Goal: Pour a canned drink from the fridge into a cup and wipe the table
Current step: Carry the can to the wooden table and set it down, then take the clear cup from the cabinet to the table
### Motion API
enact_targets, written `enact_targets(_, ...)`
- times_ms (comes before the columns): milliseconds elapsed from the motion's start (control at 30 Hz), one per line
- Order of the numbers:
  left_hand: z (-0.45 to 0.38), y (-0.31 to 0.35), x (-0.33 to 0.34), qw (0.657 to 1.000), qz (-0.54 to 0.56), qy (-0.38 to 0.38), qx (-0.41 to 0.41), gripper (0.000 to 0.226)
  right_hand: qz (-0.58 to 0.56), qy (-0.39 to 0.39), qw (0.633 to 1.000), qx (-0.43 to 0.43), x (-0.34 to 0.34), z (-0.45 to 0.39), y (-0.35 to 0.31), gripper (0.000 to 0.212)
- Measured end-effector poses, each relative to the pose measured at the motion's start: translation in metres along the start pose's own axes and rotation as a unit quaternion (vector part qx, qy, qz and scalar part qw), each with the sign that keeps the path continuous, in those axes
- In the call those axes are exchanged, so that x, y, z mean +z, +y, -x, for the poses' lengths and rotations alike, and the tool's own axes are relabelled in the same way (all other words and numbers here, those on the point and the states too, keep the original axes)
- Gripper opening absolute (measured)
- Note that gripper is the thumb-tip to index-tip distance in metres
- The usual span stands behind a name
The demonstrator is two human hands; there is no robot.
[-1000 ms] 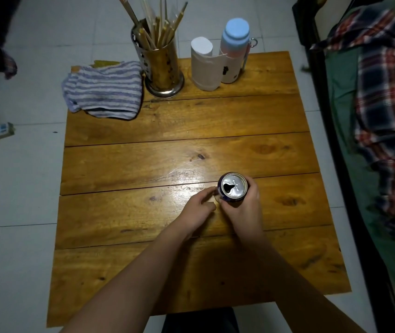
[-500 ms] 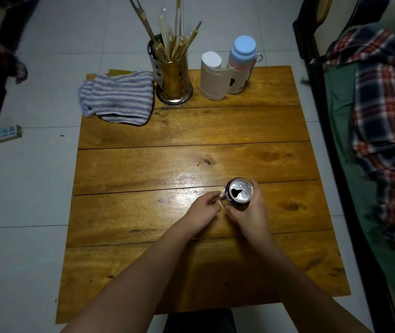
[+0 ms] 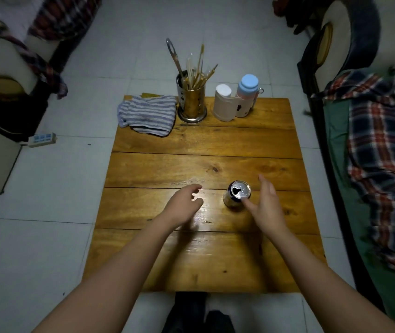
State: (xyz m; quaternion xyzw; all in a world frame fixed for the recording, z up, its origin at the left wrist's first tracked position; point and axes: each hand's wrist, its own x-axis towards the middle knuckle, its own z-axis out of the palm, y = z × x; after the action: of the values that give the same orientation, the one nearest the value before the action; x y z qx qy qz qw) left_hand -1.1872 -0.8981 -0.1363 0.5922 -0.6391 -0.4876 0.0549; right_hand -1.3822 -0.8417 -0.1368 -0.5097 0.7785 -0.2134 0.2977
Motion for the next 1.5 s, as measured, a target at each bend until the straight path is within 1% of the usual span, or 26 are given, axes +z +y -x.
enact_targets(133, 0.036, 0.015, -0.024, 0.989, -0.121, 0.063, 0.053, 0.047, 0.108, -0.001, 0.988, -0.106, -0.035, 0.014, -0.02, 0.063)
enact_targets(267, 0.079, 0.032, -0.044, 0.952, -0.26, 0.133, 0.093, 0.048, 0.24, 0.011, 0.942, -0.233, -0.063, 0.032, -0.037, 0.055)
enact_targets(367, 0.11, 0.036, -0.049, 0.919, -0.333, 0.186, 0.104, 0.048, 0.288, 0.009, 0.913, -0.289, -0.075, 0.048, -0.05, 0.052)
enact_targets(433, 0.129, 0.036, -0.05, 0.906, -0.356, 0.209, 0.098, 0.047, 0.303, -0.005, 0.899, -0.315, -0.081, 0.06, -0.06, 0.051)
enact_targets(567, 0.167, 0.027, -0.049, 0.895, -0.366, 0.245, 0.067, 0.045, 0.313, -0.041, 0.884, -0.344, -0.082, 0.083, -0.073, 0.054)
enact_targets(767, 0.225, -0.001, -0.046, 0.899, -0.339, 0.277, 0.001, 0.044, 0.318, -0.06, 0.867, -0.379, -0.065, 0.116, -0.094, 0.054)
enact_targets(867, 0.252, -0.019, -0.047, 0.898, -0.326, 0.294, -0.035, 0.045, 0.313, -0.072, 0.852, -0.413, -0.051, 0.132, -0.108, 0.052)
enact_targets(967, 0.278, -0.037, -0.05, 0.896, -0.306, 0.315, -0.068, 0.046, 0.306, -0.086, 0.839, -0.442, -0.033, 0.147, -0.125, 0.052)
enact_targets(1133, 0.325, -0.076, -0.058, 0.888, -0.28, 0.345, -0.122, 0.048, 0.319, -0.105, 0.804, -0.491, 0.003, 0.176, -0.157, 0.049)
enact_targets(1300, 0.379, -0.123, -0.066, 0.883, -0.261, 0.353, -0.169, 0.047, 0.332, -0.145, 0.769, -0.527, 0.044, 0.214, -0.186, 0.051)
enact_targets(1500, 0.44, -0.18, -0.075, 0.876, -0.248, 0.362, -0.202, 0.046, 0.334, -0.162, 0.746, -0.553, 0.09, 0.267, -0.22, 0.052)
